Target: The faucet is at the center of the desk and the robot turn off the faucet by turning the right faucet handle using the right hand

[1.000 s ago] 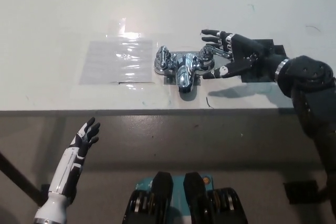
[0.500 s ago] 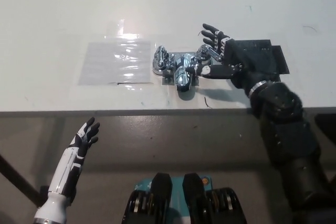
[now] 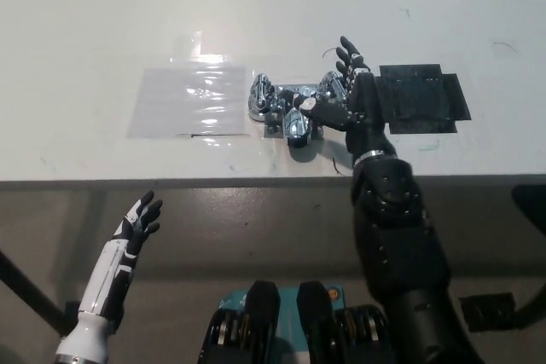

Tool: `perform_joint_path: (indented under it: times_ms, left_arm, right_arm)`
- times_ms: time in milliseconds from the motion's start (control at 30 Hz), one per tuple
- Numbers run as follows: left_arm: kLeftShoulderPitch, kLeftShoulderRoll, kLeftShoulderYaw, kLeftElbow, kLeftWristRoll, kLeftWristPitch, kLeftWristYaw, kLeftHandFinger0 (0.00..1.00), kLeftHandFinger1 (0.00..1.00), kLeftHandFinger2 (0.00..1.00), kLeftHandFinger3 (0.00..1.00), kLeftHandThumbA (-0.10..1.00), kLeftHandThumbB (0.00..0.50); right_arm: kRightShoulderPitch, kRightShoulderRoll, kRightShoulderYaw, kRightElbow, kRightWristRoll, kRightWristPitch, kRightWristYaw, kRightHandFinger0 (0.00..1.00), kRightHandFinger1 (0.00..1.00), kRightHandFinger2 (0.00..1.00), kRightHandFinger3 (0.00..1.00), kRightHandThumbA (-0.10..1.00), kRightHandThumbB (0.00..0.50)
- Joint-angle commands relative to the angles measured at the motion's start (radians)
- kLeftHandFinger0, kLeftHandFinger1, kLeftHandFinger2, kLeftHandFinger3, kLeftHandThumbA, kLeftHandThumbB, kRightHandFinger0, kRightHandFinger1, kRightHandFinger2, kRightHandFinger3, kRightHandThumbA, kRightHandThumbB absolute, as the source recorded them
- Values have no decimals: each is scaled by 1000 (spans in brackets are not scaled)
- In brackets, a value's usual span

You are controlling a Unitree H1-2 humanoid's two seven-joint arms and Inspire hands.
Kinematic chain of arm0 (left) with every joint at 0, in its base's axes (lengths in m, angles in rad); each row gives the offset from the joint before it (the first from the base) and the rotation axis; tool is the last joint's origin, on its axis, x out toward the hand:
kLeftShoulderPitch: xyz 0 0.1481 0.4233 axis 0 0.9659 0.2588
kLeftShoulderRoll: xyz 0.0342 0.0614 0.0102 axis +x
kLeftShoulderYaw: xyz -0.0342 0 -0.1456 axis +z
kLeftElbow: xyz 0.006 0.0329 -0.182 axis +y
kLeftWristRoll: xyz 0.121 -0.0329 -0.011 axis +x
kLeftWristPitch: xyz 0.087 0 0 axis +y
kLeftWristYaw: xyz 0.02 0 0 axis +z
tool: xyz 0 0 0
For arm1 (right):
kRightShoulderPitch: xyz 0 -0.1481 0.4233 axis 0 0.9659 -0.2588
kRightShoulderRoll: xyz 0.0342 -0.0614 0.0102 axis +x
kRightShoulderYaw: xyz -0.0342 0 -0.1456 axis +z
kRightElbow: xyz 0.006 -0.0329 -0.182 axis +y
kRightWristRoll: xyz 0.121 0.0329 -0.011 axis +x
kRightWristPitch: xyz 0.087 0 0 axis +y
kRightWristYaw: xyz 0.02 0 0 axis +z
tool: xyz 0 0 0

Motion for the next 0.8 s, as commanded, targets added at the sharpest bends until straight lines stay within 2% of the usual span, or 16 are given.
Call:
perform_joint_path:
  times_ms: [0,233,367,500,633,667,767]
  left_arm:
    - [-21,22,3,-54,17,-21,-6,1000,1000,1000,1000,1000,211]
    - [-16,22,5,-59,9,-16,-10,1000,1000,1000,1000,1000,216]
    - [-20,22,4,-52,4,-25,-12,1000,1000,1000,1000,992,214]
    - [-23,21,4,-54,2,-19,-14,1000,1000,1000,1000,981,228]
    - [-20,23,1,-55,9,-18,-15,1000,1000,1000,1000,984,211]
    - [-19,22,2,-54,10,-19,-14,1000,1000,1000,1000,984,217]
    - [-20,21,4,-50,11,-26,-12,1000,1000,1000,1000,981,211]
  right_arm:
    - [-103,163,33,-63,-74,-40,-226,1000,1000,1000,1000,1000,106]
    - [-96,154,53,-49,-115,-61,-303,1000,1000,1000,1000,1000,82]
    - [-66,146,37,-119,-54,-81,-265,1000,1000,1000,1000,1000,87]
    - [-37,144,42,-218,-54,-154,-284,1000,1000,1000,1000,1000,83]
    - [-5,122,60,-360,-111,-152,-313,1000,1000,1000,1000,1000,100]
    - [3,108,64,-390,-127,-162,-317,1000,1000,1000,1000,1000,80]
    - [15,57,69,-457,-217,-220,-365,1000,1000,1000,1000,1000,76]
